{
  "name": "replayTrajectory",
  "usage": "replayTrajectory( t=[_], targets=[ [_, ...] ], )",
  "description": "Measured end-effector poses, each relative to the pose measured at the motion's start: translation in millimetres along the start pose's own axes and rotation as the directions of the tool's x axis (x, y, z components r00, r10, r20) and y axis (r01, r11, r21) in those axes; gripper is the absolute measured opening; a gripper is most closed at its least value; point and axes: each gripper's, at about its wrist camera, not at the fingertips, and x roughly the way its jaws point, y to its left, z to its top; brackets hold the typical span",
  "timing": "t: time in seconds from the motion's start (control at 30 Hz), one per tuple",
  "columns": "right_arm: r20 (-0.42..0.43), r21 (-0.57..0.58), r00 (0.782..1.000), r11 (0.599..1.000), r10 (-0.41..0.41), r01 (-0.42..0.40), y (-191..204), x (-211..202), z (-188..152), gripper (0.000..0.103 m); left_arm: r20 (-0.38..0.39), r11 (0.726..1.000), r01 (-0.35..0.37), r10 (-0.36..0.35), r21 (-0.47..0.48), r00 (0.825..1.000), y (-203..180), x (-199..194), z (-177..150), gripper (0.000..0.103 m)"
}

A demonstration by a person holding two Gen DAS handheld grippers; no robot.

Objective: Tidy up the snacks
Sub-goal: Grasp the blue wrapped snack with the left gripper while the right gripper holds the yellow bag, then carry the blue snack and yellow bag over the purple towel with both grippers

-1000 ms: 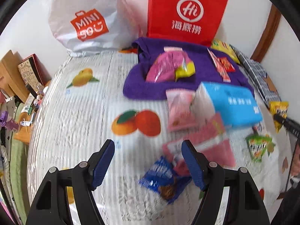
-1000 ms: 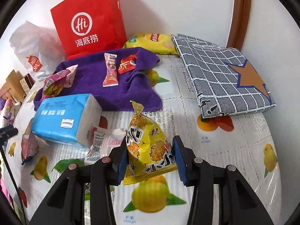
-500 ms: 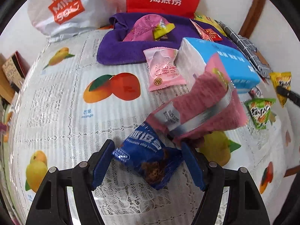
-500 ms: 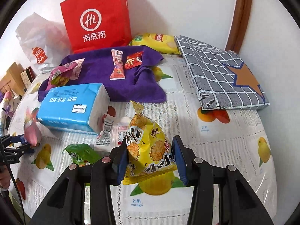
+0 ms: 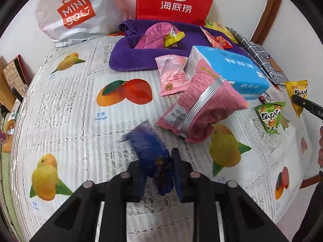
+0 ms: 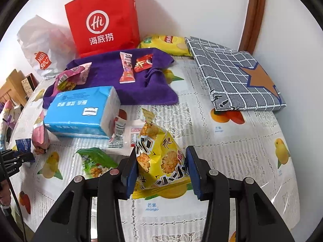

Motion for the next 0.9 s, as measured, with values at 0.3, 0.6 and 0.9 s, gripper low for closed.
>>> replayTrajectory(
  t=[0.3,0.6,0.9],
  targets=[
    [0.024,-0.011,0.999,1.0,0.025,-0.024,10.3,-17.6,-5.5,0.044,0.043,0.999,0.037,-0.035,-0.027,0.998,-0.9,-21.1,-2.3,0.017],
    [0.062,-0.02,0.996,0.998,0.057,-0.056,20.6,-34.3,0.6,0.044,0.099,0.999,0.048,-0.048,-0.002,0.994,-14.7,-44.2,7.2,0.017],
    [0.107,-0.022,0.991,0.996,0.086,-0.084,27.9,-42.0,22.3,0.044,0.162,0.998,0.064,-0.066,0.019,0.985,-37.5,-62.0,37.9,0.017]
  ],
)
